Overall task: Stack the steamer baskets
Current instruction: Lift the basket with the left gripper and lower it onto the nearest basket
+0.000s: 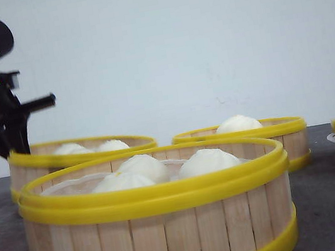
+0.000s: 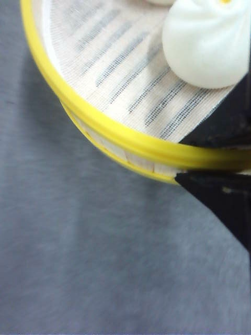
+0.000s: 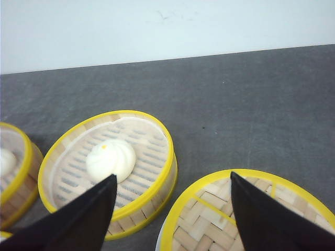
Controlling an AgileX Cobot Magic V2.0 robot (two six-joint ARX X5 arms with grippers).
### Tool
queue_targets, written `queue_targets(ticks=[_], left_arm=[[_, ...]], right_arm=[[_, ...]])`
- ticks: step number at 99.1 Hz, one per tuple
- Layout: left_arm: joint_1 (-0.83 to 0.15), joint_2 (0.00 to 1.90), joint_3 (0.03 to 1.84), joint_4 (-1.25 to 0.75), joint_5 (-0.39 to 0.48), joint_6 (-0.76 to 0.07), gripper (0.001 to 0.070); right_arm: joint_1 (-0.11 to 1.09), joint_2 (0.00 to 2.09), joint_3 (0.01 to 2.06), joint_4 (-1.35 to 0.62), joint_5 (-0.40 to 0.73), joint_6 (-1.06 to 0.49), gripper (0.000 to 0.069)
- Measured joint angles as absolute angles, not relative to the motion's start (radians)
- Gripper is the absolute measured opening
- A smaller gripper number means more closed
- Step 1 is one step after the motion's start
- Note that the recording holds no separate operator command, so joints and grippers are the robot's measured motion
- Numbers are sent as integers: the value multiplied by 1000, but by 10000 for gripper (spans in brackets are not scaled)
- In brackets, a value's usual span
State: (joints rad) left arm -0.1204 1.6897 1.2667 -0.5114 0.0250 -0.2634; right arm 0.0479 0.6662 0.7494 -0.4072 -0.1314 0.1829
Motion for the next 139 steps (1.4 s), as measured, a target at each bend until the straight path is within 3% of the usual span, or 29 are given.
queue_targets(ticks=[19, 40, 84, 122, 139], left_arm=[[-67, 1576, 1374, -587, 126, -263, 27], [-71, 1388, 1392, -703, 239, -224, 27], [-214, 1192, 1348, -867, 243, -154, 27], [-405, 1191, 1079, -761, 215, -151, 27], [-457, 1192, 1037, -699, 209, -162, 27]], right_arm=[[48, 667, 749, -407, -132, 183, 425], [48, 666, 749, -407, -132, 183, 425], [48, 667, 749, -407, -132, 183, 425], [61, 667, 749, -407, -132, 183, 425], [67, 667, 749, -407, -131, 183, 425]])
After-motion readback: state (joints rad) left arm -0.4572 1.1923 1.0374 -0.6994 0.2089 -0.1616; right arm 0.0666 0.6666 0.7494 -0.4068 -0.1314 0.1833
